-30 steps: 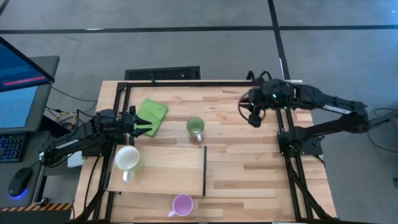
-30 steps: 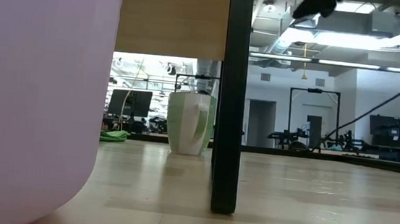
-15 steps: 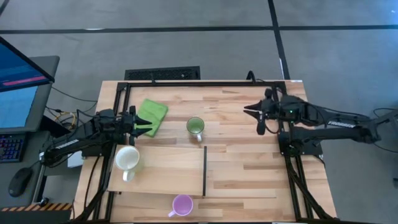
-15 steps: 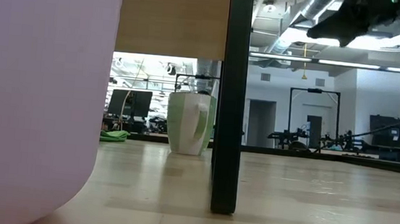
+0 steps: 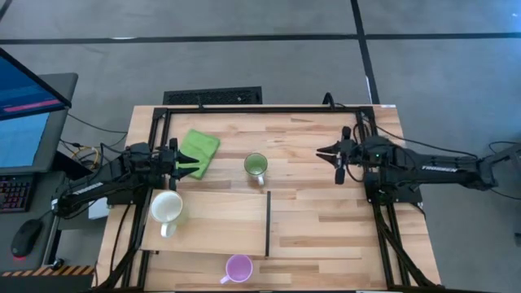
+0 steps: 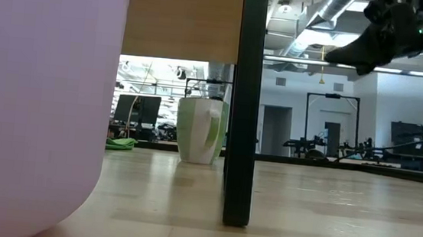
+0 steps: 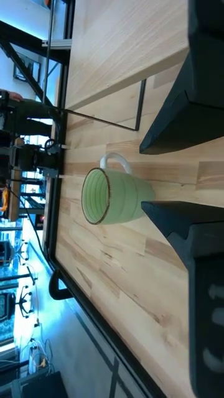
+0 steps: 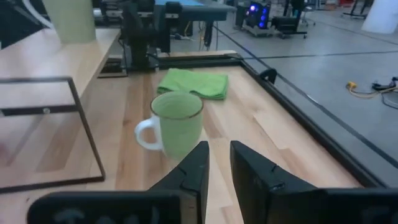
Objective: Stack small to large cups/mugs on shelf
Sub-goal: Put the green mug on the shelf
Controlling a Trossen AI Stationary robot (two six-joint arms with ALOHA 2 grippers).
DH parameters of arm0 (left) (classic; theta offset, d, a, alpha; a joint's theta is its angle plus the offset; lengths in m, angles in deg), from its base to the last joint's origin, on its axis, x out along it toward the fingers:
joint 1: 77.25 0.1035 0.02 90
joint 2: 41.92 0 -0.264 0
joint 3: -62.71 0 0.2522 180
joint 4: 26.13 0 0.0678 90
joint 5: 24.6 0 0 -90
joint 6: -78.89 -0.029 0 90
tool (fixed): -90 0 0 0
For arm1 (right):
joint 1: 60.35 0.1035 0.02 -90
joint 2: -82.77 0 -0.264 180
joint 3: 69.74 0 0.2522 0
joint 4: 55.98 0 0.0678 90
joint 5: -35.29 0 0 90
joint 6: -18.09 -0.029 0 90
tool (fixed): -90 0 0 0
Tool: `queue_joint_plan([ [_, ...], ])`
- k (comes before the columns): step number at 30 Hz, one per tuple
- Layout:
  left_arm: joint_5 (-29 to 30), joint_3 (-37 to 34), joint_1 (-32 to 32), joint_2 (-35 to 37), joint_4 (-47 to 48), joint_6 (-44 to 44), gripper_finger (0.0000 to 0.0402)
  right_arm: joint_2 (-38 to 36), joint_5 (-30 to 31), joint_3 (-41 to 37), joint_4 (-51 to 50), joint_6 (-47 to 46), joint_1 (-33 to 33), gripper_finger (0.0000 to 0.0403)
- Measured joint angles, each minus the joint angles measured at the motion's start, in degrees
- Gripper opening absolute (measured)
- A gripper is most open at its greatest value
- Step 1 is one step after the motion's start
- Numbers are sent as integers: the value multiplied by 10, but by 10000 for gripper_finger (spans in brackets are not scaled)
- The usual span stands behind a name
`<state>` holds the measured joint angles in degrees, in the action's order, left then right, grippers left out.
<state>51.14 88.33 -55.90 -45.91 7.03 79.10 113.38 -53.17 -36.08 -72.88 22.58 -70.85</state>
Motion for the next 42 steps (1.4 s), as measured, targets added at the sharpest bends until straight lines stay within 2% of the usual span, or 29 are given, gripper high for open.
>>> queue_joint_plan([
  [6,0,0,0,0,-12,7,122,0,-4,-37,27,0,0,87],
  [12,-6,0,0,0,-69,48,122,0,-5,-78,79,3,0,87],
  [18,-24,0,0,-1,-90,41,122,0,-2,-97,96,-15,0,87],
  [24,-34,41,0,-25,-70,48,122,0,-2,-100,96,-20,0,87],
  [29,-34,97,0,-100,-44,35,122,0,-1,-100,96,-20,-1,87],
  [35,-24,187,0,-257,-5,-3,122,0,0,-100,97,-20,-1,87],
  [42,-19,332,0,-427,55,-41,122,0,0,-100,96,-20,-1,87],
])
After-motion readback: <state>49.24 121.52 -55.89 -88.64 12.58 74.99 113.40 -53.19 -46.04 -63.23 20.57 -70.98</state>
